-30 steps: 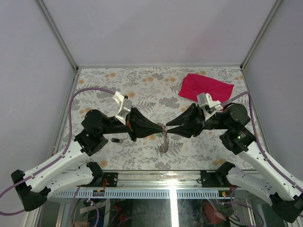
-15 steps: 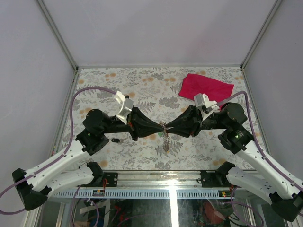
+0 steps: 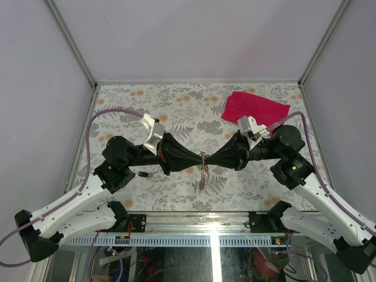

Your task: Put the keys on the keyring

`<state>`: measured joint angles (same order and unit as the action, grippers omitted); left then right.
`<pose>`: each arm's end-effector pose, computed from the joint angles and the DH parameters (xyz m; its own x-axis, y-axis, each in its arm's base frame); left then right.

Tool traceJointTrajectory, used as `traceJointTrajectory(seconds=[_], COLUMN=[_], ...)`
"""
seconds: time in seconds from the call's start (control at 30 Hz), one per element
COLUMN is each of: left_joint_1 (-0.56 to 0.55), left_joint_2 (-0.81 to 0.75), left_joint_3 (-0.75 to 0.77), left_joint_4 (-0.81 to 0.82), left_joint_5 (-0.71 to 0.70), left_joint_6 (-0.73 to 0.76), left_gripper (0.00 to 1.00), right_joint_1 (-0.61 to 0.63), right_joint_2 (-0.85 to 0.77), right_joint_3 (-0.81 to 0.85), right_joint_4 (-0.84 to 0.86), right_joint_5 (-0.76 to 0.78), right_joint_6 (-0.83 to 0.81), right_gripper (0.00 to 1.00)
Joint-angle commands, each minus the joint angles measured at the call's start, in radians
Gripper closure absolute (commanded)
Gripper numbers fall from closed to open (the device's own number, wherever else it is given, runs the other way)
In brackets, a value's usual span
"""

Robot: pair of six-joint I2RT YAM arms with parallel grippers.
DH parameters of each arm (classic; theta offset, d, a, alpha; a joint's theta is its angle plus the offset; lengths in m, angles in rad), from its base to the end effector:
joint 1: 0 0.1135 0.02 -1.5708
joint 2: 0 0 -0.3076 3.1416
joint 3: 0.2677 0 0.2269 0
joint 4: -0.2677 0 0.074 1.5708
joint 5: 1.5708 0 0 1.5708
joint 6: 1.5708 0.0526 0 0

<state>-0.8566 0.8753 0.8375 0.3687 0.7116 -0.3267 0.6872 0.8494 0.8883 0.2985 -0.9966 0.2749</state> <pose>0.0733 -0.1370 0.4383 -0.1119 -0.2419 -0.9638 0.9934 -0.0510 -0.1026 0.0724 0.1166 0.4469 -0.0135 0.1797 -0.9836 -0.9906 -0.1366 -0.0114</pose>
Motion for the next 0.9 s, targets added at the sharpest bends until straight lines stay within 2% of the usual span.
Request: traceJointTrajectory(seconds=[0.0,0.2,0.37,0.63,0.87], left_joint_1=[-0.004,-0.003,-0.004,-0.004,-0.016], left_joint_2=[-0.033,-0.068,-0.062,-0.016,0.021], left_joint_3=[-0.001,0.036,0.071,0.057,0.018], left_joint_4=[0.077,-0.105,-0.231,-0.220,-0.144], left_joint_5=[-0.040,-0.117,-0.145,-0.122,-0.111], left_joint_6=[0.022,0.095,0.143,0.146,0.129], left_gripper=[0.86,0.69,0.66,0.65,0.65], right_joint_1=[0.009,0.009,0.011,0.035,0.173], right_joint_2=[0.003,0.043,0.101,0.173,0.315], right_joint_3=[0.120,0.296,0.427,0.604,0.779], right_joint_4=[-0.188,-0.672,-1.001,-1.281,-1.474], right_joint_5=[-0.007,0.089,0.201,0.388,0.591], right_joint_6=[-0.125,-0.417,-0.547,-0.547,-0.517], right_gripper=[1.00,1.00,1.00,1.00,1.00])
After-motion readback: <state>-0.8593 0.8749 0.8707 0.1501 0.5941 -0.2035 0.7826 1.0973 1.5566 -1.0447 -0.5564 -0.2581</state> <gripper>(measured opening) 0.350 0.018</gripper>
